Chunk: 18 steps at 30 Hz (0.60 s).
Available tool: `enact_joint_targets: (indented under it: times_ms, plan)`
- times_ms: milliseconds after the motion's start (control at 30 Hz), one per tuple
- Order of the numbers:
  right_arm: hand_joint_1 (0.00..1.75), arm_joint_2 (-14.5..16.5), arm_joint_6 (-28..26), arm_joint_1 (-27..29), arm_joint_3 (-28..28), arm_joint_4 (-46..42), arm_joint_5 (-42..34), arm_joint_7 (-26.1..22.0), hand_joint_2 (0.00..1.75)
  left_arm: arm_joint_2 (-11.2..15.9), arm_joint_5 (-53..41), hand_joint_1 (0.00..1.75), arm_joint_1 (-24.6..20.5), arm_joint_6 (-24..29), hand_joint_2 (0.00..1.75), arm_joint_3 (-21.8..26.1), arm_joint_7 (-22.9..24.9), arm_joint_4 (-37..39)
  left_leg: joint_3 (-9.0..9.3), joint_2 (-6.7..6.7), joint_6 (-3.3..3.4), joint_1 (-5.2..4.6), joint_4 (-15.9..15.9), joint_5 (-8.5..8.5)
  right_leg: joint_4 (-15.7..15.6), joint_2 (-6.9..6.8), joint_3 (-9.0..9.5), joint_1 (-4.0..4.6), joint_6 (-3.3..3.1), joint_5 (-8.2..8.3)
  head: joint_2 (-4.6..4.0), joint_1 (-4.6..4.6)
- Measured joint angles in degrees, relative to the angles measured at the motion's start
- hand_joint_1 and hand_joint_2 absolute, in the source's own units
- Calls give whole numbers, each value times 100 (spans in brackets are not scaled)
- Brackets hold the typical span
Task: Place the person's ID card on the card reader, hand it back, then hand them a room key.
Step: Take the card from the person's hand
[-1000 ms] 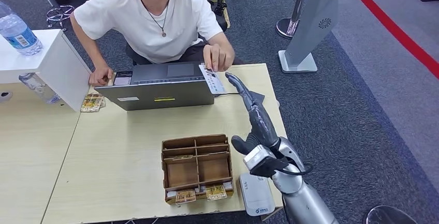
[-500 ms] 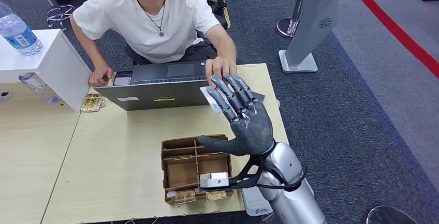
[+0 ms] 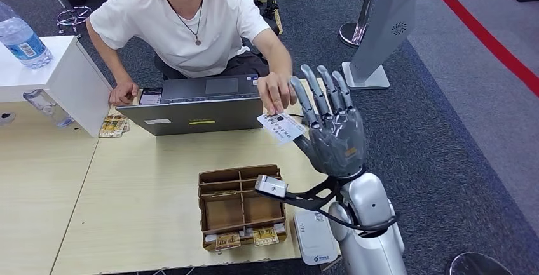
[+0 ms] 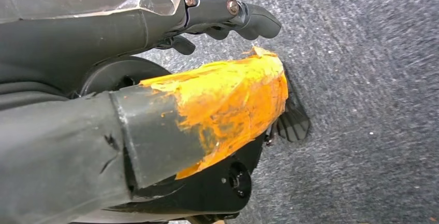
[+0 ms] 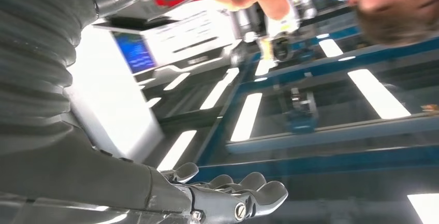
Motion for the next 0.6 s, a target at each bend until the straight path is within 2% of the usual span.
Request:
enact_joint_targets:
  times_ms: [167,333,367,467,500,600]
  plan:
    - [0,-90,0,12,97,-86,87,250,175,-21,-34,0,-4,1,0,15,58,0,0,0,0,0,0,0,0,0,-1,1,0,0,0,-1]
    - [3,-319,0,12,369,-126,152,844,175,-38,-168,0,-6,-2,0,15,208,0,0,0,0,0,0,0,0,0,-1,2,0,0,0,-1]
    - [15,-378,0,11,431,-129,153,954,175,-43,-203,0,-7,-2,0,15,241,0,0,0,0,0,0,0,0,0,-1,2,0,0,0,-1]
    - [142,-557,0,5,620,-131,153,1232,175,-56,-318,0,-6,-4,0,14,338,0,-1,0,0,1,0,0,0,0,-1,1,0,0,0,-1]
    - [175,-608,0,4,680,-131,153,1292,175,-58,-350,0,-7,-5,0,13,359,0,-1,0,0,0,0,0,0,0,-1,1,0,0,0,-1]
    - [175,-741,0,1,845,-131,154,1443,175,-59,-425,0,-7,-12,0,4,411,0,-1,0,0,0,0,0,0,0,-1,1,0,0,0,-1]
